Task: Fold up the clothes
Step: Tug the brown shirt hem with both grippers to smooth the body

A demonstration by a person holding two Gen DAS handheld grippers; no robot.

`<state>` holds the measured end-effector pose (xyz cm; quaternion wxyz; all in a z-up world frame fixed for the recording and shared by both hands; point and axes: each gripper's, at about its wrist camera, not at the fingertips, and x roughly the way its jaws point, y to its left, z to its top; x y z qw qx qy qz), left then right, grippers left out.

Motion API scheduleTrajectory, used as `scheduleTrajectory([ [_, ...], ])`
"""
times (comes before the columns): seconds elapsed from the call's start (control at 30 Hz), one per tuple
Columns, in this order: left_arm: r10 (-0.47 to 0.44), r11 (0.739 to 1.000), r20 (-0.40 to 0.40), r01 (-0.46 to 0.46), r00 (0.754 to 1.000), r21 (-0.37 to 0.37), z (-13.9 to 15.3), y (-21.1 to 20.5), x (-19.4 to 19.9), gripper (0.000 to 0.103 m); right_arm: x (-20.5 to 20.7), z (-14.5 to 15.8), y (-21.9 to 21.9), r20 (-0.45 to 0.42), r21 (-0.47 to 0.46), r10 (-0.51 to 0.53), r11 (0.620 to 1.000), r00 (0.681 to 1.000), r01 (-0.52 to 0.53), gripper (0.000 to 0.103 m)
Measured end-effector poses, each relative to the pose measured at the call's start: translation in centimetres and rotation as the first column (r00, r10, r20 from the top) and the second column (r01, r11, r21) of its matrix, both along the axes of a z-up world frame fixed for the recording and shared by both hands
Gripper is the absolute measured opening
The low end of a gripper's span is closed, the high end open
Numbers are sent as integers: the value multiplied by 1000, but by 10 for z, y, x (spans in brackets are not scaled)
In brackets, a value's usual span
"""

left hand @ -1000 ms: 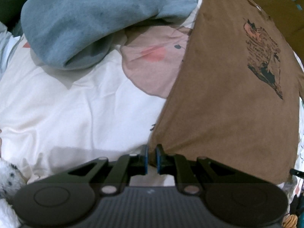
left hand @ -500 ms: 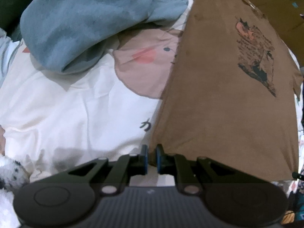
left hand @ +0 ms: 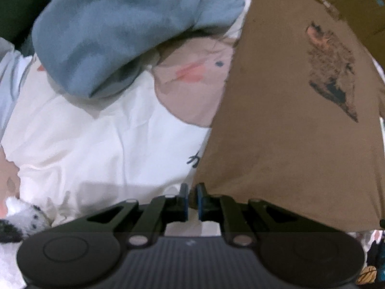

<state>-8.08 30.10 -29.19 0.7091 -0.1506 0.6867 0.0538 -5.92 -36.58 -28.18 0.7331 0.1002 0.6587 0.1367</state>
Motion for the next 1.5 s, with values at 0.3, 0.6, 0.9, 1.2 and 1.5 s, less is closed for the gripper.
scheduleTrajectory([
  [0.3,-3,998,-36,5,999,57,-13,7,4,2,-7,-51,-12,-69,-23,-101,995,993,99,7],
  [0.6,-4,999,88,0,996,44,16,12,28,4,-10,-23,-21,18,-34,-100,994,995,100,8],
  [0.9,-53,998,144,56,988,-13,5,-15,55,7,15,-18,-3,114,-50,-117,991,987,124,8],
  [1.2,-69,996,233,79,970,-32,-2,-49,89,18,36,-31,29,188,-61,-108,991,976,121,8],
  [1.5,-123,990,241,138,963,-43,-32,-98,105,24,42,-44,54,214,-93,-34,994,976,55,8],
])
